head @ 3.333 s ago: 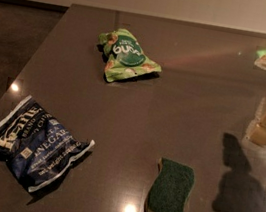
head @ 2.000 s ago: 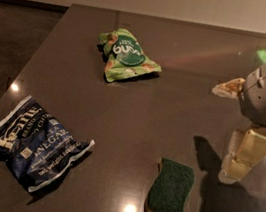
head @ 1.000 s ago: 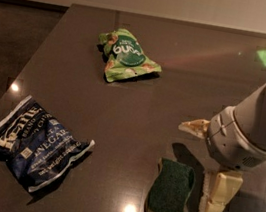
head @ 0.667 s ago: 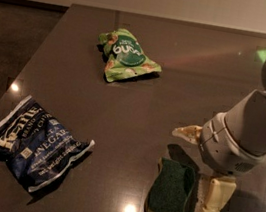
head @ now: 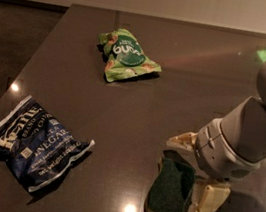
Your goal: Move sponge near green rice chip bag
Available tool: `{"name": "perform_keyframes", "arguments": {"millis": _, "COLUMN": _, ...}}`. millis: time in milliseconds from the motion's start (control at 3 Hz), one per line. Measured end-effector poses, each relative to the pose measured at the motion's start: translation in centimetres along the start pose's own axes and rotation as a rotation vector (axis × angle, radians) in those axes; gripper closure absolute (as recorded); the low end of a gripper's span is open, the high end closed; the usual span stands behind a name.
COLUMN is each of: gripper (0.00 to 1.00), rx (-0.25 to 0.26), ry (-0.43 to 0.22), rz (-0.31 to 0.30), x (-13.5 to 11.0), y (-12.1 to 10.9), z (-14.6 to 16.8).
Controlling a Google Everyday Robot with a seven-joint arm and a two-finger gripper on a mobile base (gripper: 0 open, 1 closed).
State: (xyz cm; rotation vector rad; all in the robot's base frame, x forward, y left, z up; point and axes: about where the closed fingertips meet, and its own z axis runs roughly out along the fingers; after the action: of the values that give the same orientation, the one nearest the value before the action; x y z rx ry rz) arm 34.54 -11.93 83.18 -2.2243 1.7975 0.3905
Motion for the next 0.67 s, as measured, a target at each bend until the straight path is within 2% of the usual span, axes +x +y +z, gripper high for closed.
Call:
{"name": "perform_keyframes", "arguments": {"millis": 333, "gripper": 0.37, "rx": 0.003, "ry": -0.005, "rz": 0.002, "x": -0.02, "y": 0.01, "z": 0.00}}
{"name": "perform_keyframes", "arguments": {"millis": 667, "gripper": 0.68, "rx": 0.018, "ry": -0.009, "rz": 0.036, "x": 0.41, "y": -0.77, "z": -0.83}}
